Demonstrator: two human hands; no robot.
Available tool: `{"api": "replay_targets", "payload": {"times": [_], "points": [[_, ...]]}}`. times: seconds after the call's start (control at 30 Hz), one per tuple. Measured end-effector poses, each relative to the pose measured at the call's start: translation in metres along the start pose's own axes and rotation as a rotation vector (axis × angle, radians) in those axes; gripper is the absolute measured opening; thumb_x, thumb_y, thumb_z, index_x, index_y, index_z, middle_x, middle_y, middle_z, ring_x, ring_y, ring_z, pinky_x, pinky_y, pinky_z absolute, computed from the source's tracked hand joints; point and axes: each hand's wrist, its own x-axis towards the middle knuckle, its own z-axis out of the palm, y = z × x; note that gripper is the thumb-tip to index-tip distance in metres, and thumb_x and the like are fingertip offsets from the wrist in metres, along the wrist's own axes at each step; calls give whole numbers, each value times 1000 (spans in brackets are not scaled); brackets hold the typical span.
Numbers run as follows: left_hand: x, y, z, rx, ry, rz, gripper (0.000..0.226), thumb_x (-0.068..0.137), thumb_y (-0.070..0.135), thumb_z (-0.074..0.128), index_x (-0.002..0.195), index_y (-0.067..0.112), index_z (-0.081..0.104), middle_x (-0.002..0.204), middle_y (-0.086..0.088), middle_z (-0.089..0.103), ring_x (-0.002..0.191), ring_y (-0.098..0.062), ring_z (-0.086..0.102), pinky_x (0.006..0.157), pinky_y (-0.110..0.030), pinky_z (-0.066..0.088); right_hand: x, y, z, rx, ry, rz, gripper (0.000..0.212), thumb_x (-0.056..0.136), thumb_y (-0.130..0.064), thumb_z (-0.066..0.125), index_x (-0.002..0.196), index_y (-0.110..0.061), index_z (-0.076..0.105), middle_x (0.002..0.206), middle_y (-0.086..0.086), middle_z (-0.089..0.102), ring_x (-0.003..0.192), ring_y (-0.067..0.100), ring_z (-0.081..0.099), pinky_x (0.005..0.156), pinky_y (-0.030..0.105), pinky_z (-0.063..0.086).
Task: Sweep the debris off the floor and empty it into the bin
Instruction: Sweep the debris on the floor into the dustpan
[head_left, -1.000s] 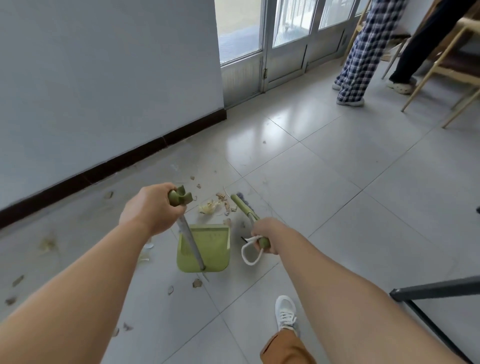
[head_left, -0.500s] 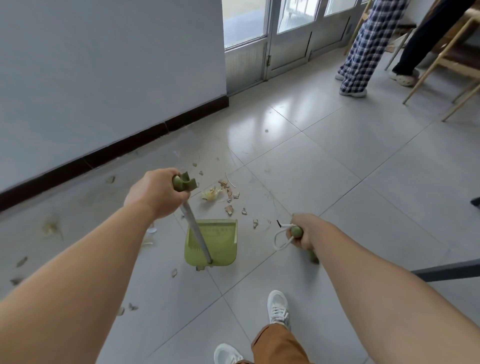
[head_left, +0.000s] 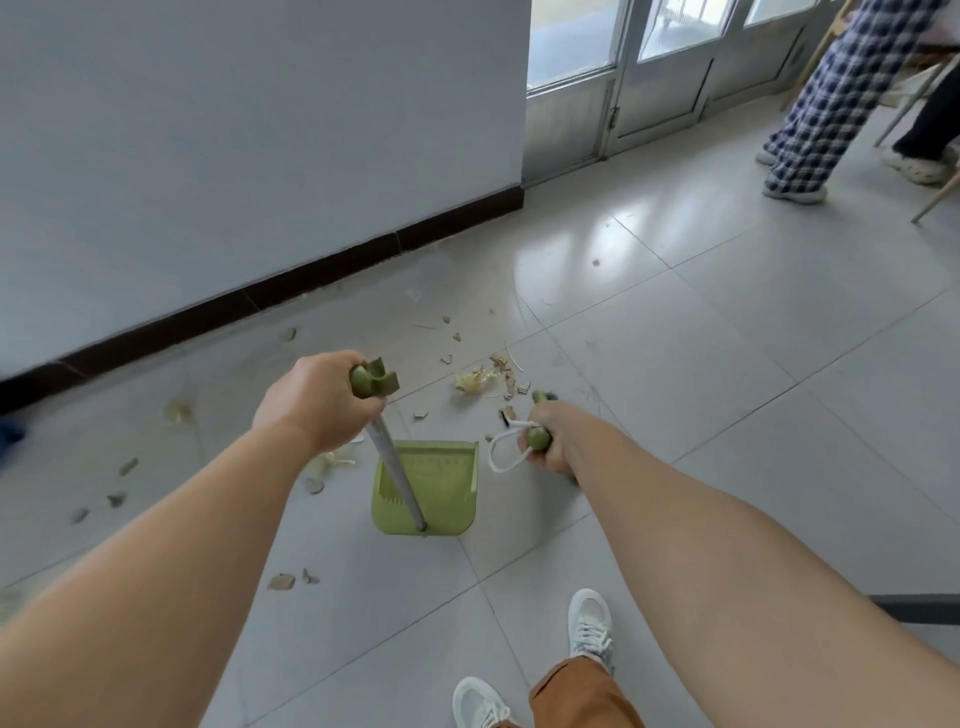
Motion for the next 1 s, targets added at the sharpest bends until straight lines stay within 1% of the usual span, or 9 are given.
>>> {"api": "replay_targets", "payload": {"times": [0.07, 0.2, 0.3, 0.4, 0.47, 0.57, 0.73, 0.83, 1.0], "points": [[-2, -8, -4, -7, 6, -21, 7, 84, 30, 70, 90, 28, 68, 80, 5, 67, 73, -18, 64, 68, -34, 55, 0, -7, 3, 33, -17, 8, 16, 98, -16, 41, 91, -8, 53, 73, 7, 53, 20, 11, 42, 28, 15, 39], [-9, -24, -13, -29, 23, -62, 4, 83, 30, 68, 86, 31, 67, 79, 6, 67, 71, -17, 63, 63, -31, 52, -21, -27, 16, 100, -87, -42, 23, 98, -16, 45, 78, -7, 53, 71, 8, 49, 20, 9, 40, 26, 14, 39], [-15, -37, -21, -58, 46, -94, 6, 81, 29, 68, 87, 30, 67, 81, 5, 67, 72, -18, 64, 65, -33, 55, -50, -41, 37, 98, -139, -86, 30, 99, -9, 37, 75, 0, 53, 69, 11, 47, 20, 10, 41, 26, 15, 39], [-25, -51, -30, -82, 80, -125, 6, 82, 28, 68, 88, 29, 66, 82, 4, 66, 72, -18, 62, 61, -29, 49, -77, -48, 61, 97, -196, -126, 35, 99, -6, 33, 73, 1, 55, 73, 12, 45, 24, 8, 41, 28, 16, 42], [-36, -62, -38, -100, 105, -157, 6, 82, 28, 68, 87, 27, 66, 82, 4, 66, 72, -19, 62, 60, -29, 48, -89, -49, 80, 52, -233, -136, 37, 100, -7, 32, 72, 1, 55, 68, 11, 45, 29, 6, 40, 30, 15, 43], [-51, -83, -47, -119, 139, -220, 6, 81, 29, 67, 86, 26, 65, 81, 3, 66, 72, -21, 63, 61, -30, 51, -96, -48, 112, -11, -320, -124, 35, 100, -9, 33, 72, 0, 52, 56, 8, 45, 25, 6, 39, 28, 14, 41], [-75, -121, -63, -111, 193, -358, 9, 79, 33, 65, 80, 25, 61, 79, 4, 63, 72, -21, 62, 60, -29, 50, -96, -47, 169, -167, -459, -83, 21, 98, -10, 39, 79, -4, 44, 64, 3, 36, 26, 6, 40, 28, 14, 39], [-87, -142, -72, -113, 236, -448, 13, 78, 32, 65, 76, 21, 58, 77, 2, 62, 69, -21, 61, 58, -30, 48, -93, -48, 205, -264, -542, -51, 22, 98, -11, 38, 77, -5, 44, 64, 2, 35, 26, 6, 41, 28, 14, 38], [-115, -175, -81, -113, 275, -588, 13, 79, 31, 65, 78, 20, 59, 77, 4, 62, 71, -20, 61, 63, -34, 53, -100, -43, 271, -413, -696, 5, 29, 98, -11, 35, 70, -7, 44, 55, 4, 41, 26, 6, 44, 28, 12, 38]]}}
